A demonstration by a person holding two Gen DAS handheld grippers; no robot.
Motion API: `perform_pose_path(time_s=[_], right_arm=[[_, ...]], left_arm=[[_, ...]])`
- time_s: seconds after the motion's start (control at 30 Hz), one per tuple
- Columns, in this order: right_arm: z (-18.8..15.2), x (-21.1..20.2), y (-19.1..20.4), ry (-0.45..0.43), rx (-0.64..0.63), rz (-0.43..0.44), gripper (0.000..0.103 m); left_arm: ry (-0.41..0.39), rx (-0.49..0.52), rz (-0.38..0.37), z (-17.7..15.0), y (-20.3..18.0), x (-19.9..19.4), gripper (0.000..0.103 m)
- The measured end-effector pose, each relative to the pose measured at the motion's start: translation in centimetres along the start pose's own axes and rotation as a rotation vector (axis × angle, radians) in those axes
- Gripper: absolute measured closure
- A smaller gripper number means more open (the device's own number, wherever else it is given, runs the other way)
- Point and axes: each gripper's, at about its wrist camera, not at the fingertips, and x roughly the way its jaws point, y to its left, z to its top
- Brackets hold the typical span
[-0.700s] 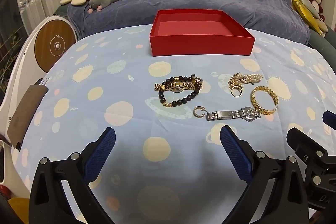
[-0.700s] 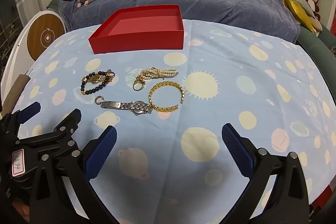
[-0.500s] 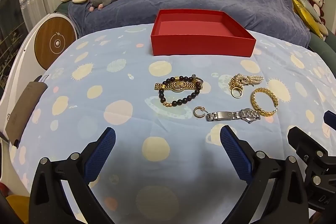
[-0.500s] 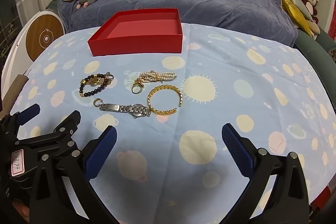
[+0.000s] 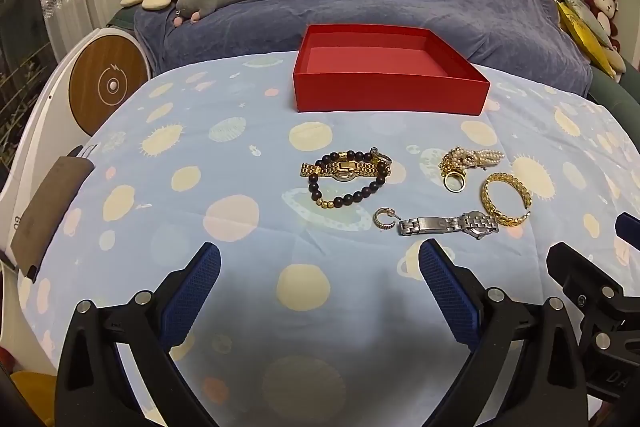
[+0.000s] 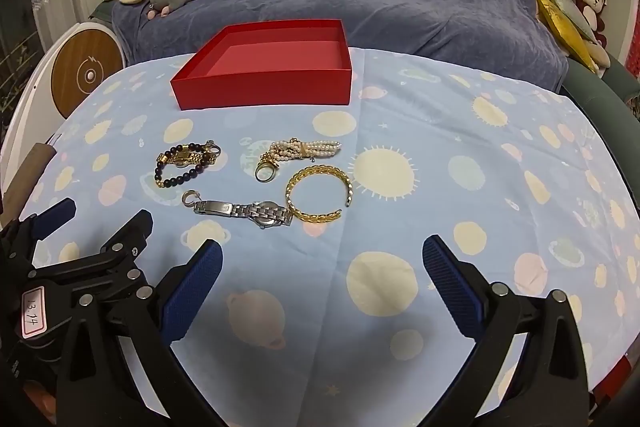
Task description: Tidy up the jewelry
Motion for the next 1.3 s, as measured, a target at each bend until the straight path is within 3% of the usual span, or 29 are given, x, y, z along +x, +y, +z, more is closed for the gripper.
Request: perform_pose_path(time_s=[0.97,1.3], right_arm=[[0.00,0.12,-0.09,0.003,0.004,0.006,0.005],[-0.14,0.36,0.08,0.005,-0.005,0.004,0.005]], left_arm=[[-0.020,0.020,0.020,0.02,-0.35,-0.28,0.006],[0.022,0.027,0.035,-0.05,-0.21,0.21,0.006]])
